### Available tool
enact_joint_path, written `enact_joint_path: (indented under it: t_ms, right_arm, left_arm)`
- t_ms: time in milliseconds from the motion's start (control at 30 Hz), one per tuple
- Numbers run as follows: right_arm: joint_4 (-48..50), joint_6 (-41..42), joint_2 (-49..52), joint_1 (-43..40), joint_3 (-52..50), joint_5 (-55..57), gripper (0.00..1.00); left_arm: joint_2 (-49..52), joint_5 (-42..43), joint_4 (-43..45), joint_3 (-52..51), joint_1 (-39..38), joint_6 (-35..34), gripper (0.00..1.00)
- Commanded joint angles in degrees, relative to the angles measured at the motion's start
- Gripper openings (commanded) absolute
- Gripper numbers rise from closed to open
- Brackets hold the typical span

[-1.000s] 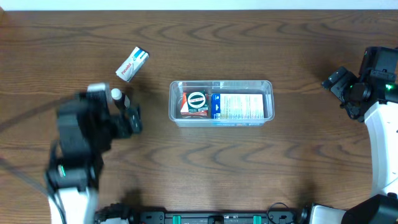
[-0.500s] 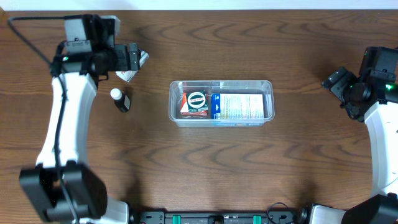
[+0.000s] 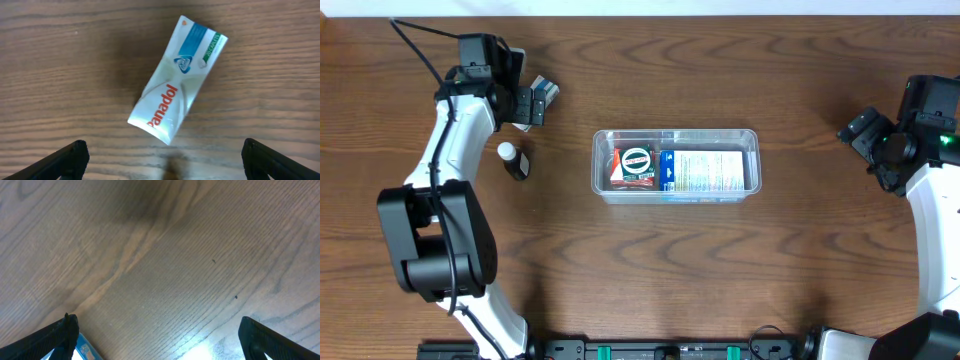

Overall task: Pack container
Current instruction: 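Move the left gripper to the white Panadol box and grasp it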

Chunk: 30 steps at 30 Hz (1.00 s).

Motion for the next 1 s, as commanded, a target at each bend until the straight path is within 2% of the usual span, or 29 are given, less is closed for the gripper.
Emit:
enact_joint_path:
  t_ms: [0, 267, 400, 967]
  right_arm:
    - [-0.07, 0.48, 0.02, -0.59, 0.26, 0.20, 0.99]
    - [-0.07, 0.48, 0.02, -0.59, 0.26, 0.20, 0.99]
    - [-0.07, 0.48, 0.02, -0.59, 0.26, 0.20, 0.99]
    - [-0.07, 0.48, 0.02, -0.59, 0.26, 0.20, 0.99]
  left_arm:
    - [2.34, 0.90, 0.66, 0.85, 0.26, 2.34, 0.98]
    - [5.73, 5.88, 3.63, 0.85, 0.07, 3.67, 0.98]
    - [6.60, 5.92, 5.22, 0.85, -0.28, 6.45, 0.98]
    - [10.62, 5.29, 10.21, 0.81, -0.28, 6.56, 0.98]
